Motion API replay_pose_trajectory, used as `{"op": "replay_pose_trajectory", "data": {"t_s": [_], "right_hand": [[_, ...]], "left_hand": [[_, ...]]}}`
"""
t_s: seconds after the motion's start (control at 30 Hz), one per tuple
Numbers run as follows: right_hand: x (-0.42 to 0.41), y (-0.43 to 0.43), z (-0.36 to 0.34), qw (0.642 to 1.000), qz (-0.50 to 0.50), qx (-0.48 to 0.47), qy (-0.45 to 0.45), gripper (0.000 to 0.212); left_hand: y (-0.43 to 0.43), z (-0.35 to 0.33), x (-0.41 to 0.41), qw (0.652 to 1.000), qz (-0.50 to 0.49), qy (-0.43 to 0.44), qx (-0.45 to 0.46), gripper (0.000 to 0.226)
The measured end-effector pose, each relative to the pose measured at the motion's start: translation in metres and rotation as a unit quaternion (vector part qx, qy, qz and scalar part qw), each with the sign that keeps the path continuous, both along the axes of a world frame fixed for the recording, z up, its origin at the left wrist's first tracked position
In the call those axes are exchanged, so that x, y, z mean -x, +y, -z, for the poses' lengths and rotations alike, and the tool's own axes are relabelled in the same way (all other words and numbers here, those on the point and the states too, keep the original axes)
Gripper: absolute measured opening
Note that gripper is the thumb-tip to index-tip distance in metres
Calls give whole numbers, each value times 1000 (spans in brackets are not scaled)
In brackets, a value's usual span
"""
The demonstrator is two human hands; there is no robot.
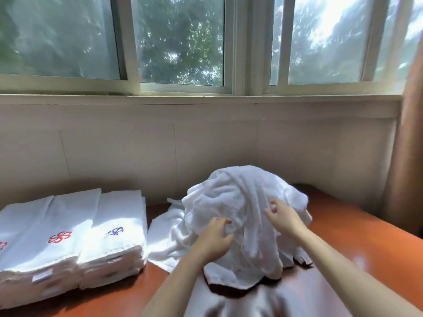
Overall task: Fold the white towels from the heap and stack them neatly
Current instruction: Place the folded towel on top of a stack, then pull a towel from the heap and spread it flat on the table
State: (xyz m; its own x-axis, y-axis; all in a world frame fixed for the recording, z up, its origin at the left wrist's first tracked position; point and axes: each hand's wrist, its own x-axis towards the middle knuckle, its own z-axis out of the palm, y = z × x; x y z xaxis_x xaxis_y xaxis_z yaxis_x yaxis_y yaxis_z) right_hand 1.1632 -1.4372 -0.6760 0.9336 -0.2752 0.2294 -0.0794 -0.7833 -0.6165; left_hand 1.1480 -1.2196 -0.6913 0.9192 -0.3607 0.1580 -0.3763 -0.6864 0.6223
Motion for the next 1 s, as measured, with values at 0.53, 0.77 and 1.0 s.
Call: {"op": "replay_pose_trajectory", "data": {"t_s": [0.53,0.77,1.0], "right_hand": [[21,21,-2,972,-19,-224,-71,16],[85,38,-29,947,-183,-265,-5,19],[132,44,-8,955,-249,-153,57,17]], "left_hand": [[-45,23,13,939,-13,197,282,30],[-54,-29,53,813,64,340,468,54],[-27,-41,82,876,-55,202,435,31]]}}
